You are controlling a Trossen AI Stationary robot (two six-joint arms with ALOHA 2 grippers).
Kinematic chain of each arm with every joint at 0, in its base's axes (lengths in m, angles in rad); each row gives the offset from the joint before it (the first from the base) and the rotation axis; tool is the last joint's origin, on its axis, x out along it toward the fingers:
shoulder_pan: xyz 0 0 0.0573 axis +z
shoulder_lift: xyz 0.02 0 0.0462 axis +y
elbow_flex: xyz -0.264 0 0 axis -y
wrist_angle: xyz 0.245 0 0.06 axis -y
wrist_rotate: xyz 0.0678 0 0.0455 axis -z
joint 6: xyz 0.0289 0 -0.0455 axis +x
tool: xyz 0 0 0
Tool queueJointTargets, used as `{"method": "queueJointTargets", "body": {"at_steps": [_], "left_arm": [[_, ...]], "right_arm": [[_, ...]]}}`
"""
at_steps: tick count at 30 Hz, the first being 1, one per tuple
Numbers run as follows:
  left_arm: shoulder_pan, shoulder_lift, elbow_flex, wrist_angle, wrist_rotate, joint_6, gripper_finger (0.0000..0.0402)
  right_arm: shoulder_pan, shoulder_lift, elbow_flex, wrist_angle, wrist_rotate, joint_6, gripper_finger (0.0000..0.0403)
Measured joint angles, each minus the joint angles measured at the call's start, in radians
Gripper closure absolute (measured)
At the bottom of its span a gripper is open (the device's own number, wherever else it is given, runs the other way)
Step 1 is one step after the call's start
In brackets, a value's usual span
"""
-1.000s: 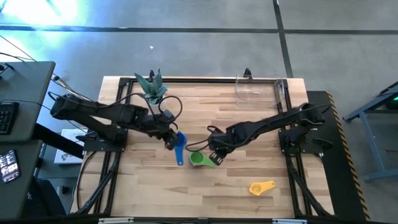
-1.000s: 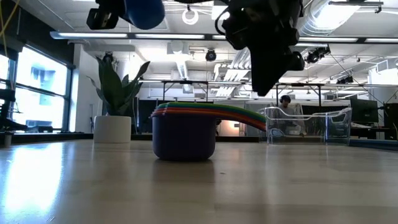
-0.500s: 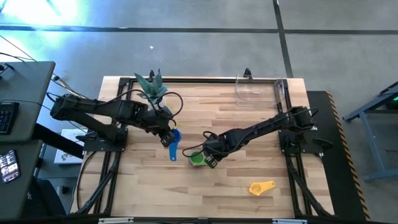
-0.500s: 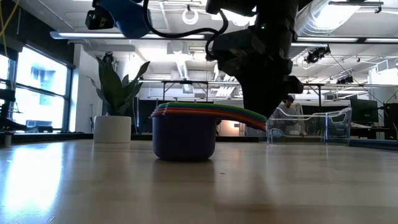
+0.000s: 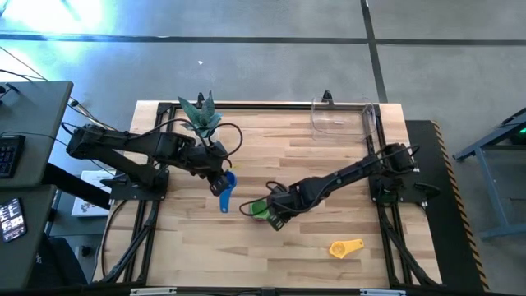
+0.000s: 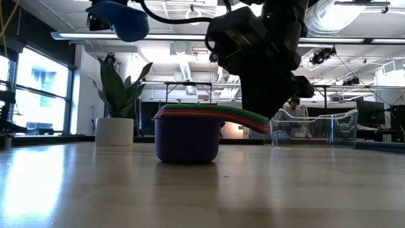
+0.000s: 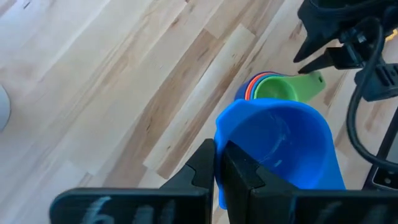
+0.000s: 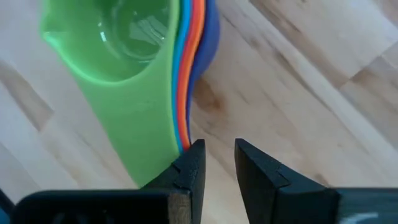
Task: Nest measuring cups in basket
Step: Stack the blue measuring cup on top of the green measuring cup
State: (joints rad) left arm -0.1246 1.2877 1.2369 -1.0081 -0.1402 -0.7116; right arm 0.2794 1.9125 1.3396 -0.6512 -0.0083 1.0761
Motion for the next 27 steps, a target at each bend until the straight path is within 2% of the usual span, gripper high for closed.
{"method": "queueJointTargets", "body": {"at_steps": [20, 27], "left_arm": [[0.001, 0.000, 0.000, -0.021, 0.000, 0.054, 0.0392], [0.001, 0.000, 0.000, -0.024, 0.000, 0.052, 0.0392]], "right_arm": [[0.031, 0.002, 0.000, 0.156, 0.003, 0.127, 0.0324], [0.031, 0.069, 0.000, 0.282, -0.086, 0.157, 0.0324]]}}
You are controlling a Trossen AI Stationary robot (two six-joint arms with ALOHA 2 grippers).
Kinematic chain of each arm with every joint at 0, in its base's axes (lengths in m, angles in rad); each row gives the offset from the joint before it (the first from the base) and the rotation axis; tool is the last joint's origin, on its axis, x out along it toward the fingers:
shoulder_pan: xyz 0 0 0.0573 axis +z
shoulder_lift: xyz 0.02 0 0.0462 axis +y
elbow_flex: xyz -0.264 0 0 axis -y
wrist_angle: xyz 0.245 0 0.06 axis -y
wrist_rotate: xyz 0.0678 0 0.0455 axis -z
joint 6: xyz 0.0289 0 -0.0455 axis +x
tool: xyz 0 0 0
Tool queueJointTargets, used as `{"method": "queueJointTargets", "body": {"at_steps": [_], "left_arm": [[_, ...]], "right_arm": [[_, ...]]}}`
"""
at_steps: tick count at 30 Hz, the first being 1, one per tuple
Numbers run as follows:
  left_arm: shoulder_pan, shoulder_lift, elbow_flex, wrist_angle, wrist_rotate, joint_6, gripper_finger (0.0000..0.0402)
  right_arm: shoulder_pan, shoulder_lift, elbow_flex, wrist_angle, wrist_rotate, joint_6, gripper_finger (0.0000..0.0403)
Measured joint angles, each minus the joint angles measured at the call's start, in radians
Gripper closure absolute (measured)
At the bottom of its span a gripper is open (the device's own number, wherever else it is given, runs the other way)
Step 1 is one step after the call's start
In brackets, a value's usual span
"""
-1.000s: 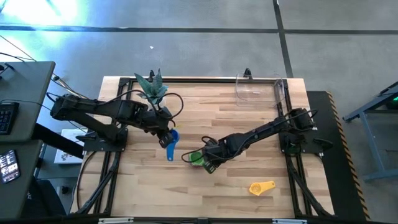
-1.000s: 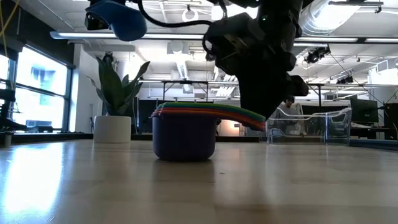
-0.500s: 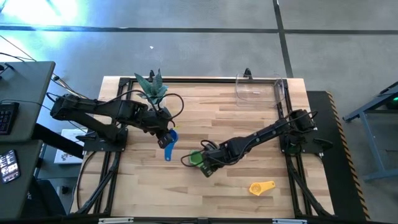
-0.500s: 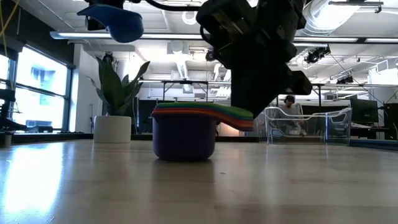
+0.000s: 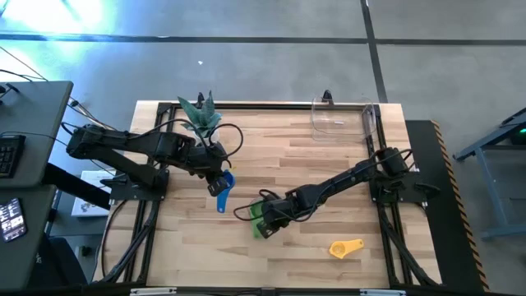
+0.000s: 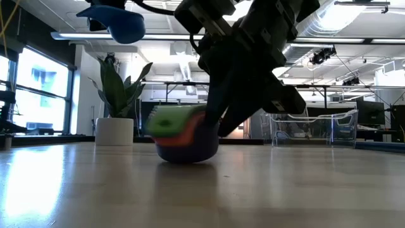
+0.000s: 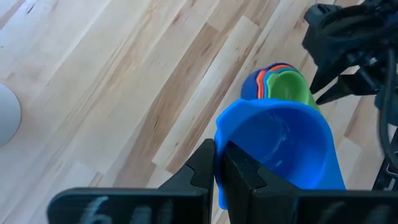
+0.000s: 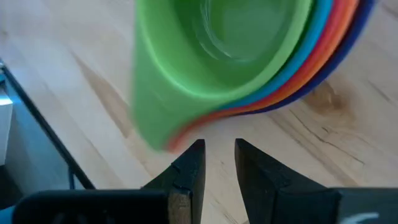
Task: Nest measuring cups in basket
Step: Stack the blue measuring cup on top of the green measuring cup
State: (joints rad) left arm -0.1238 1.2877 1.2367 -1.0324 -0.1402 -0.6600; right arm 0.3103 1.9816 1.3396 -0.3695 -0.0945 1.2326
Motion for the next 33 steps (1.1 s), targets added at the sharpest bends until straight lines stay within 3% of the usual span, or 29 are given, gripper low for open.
{"method": "queueJointTargets", "body": {"at_steps": [7, 15, 19, 27, 33], "left_arm": [[0.000, 0.000, 0.000, -0.008, 0.000, 0.000, 0.0392], [-0.001, 0.000, 0.000, -0.019, 0.000, -0.017, 0.0392], [-0.003, 0.001, 0.000, -0.017, 0.000, -0.043, 0.0391], [-0.025, 0.002, 0.000, -0.003, 0.000, -0.011, 0.0392], [-0.037, 0.047, 0.000, 0.138, 0.000, 0.063, 0.0392]], "right_arm": [[0.006, -0.005, 0.026, -0.004, 0.051, 0.025, 0.0324], [0.006, -0.011, 0.117, -0.166, 0.059, -0.015, 0.0324], [0.007, -0.011, 0.230, -0.350, 0.099, -0.076, 0.0324], [-0.003, -0.012, 0.570, -0.903, 0.302, -0.227, 0.0324], [-0.037, -0.013, 0.824, -1.193, 0.437, -0.311, 0.0324]]}}
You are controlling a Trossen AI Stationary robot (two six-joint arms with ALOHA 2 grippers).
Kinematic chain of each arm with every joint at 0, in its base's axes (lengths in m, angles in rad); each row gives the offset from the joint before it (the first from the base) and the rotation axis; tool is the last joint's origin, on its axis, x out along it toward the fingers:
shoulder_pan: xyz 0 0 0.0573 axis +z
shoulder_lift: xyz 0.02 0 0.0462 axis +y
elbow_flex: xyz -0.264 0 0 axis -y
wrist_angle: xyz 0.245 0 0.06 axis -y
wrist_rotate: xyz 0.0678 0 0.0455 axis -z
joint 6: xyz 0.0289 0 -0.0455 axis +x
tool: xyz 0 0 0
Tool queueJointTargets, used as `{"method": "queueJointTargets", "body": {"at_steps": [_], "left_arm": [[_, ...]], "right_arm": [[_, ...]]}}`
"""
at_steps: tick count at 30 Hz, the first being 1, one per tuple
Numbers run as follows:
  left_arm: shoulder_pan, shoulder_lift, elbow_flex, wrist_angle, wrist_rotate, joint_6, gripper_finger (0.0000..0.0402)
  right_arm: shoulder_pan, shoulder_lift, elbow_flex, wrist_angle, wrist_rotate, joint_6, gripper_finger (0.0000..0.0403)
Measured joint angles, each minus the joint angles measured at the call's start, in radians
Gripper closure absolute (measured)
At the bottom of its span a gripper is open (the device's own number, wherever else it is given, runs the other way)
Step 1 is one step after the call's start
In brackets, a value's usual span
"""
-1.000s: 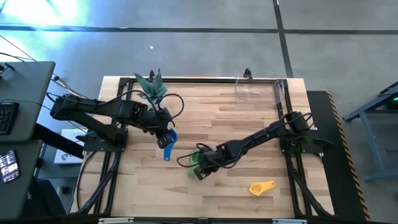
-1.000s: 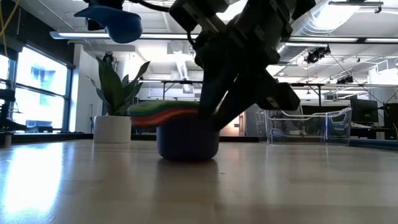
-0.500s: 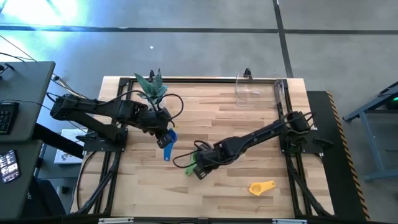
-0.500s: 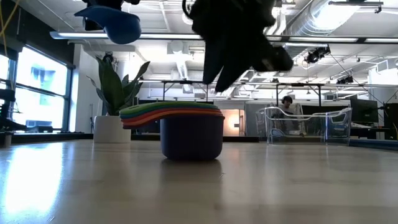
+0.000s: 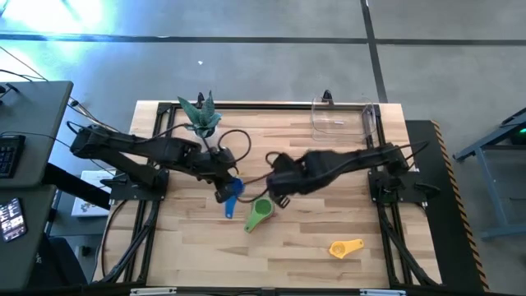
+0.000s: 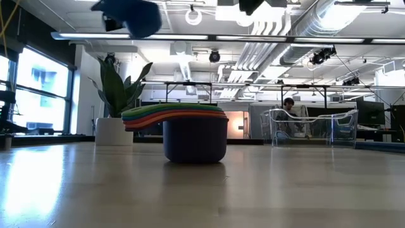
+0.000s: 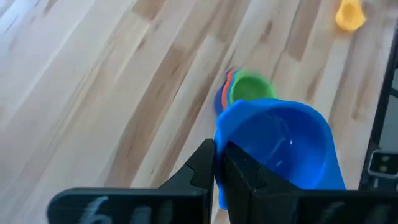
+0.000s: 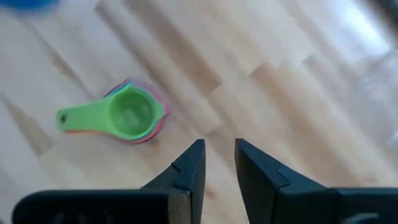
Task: Nest measuring cups in basket
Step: Stack the blue measuring cup on top of the green measuring cup
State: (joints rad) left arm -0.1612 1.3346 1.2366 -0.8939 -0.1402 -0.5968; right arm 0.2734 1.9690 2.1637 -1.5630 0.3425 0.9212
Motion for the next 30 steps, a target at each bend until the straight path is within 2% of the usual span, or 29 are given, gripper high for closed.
{"method": "queueJointTargets", "body": {"at_steps": [6, 17, 24, 30], "left_arm": [[0.026, 0.080, 0.000, 0.105, 0.007, 0.079, 0.0392], [0.044, 0.229, 0.000, 0.273, 0.098, 0.237, 0.0392], [0.044, 0.328, 0.059, 0.283, 0.162, 0.293, 0.0392], [0.044, 0.412, 0.141, 0.219, 0.195, 0.283, 0.0392]], "right_arm": [[-0.033, -0.030, 0.139, -0.006, 0.032, -0.110, 0.0324], [-0.069, -0.095, 0.146, -0.009, 0.072, -0.141, 0.0324], [-0.080, -0.094, 0.146, -0.009, 0.074, -0.125, 0.0324], [-0.080, -0.094, 0.146, -0.014, 0.077, -0.110, 0.0324]]}}
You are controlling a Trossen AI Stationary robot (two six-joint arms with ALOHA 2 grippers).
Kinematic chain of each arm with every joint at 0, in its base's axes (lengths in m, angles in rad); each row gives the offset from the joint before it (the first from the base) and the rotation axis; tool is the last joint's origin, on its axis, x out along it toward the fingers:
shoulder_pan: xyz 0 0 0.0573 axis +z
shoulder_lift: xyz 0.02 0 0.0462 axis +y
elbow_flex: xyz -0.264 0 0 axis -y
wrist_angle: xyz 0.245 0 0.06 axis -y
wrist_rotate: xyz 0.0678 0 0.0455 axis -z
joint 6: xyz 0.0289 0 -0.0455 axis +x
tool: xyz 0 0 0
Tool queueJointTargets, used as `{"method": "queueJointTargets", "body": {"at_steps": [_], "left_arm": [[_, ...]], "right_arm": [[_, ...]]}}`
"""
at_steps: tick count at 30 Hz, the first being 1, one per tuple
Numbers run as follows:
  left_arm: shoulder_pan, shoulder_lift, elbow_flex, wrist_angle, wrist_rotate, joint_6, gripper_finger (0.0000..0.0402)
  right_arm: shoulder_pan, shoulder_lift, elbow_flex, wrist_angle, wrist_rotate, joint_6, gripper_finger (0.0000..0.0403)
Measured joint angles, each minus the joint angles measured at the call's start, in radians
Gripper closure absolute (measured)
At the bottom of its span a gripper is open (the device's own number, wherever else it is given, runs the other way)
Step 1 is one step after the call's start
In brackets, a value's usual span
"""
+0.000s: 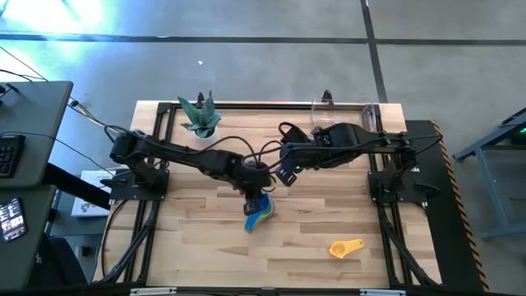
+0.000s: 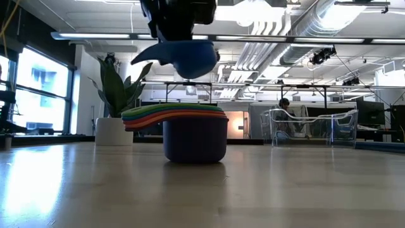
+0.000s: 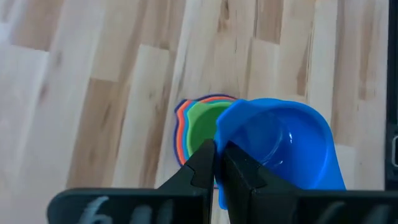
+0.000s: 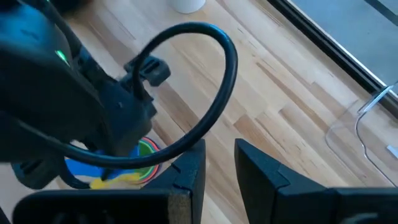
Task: Nest measuring cups in basket
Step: Stack the blue measuring cup on top of the green measuring cup
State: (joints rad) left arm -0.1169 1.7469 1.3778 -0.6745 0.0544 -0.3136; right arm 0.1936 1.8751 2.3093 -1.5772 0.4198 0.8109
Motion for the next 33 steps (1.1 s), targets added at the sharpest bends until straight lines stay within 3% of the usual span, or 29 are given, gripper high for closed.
{"method": "queueJointTargets", "body": {"at_steps": [13, 33], "left_arm": [[0.021, 0.099, 0.031, -0.037, 0.040, -0.015, 0.0392], [0.023, 0.118, 0.031, -0.031, 0.040, 0.004, 0.0381]], "right_arm": [[0.001, 0.001, -0.001, 0.006, 0.029, 0.037, 0.0324], [0.002, 0.002, -0.001, 0.007, 0.027, 0.045, 0.0324]]}}
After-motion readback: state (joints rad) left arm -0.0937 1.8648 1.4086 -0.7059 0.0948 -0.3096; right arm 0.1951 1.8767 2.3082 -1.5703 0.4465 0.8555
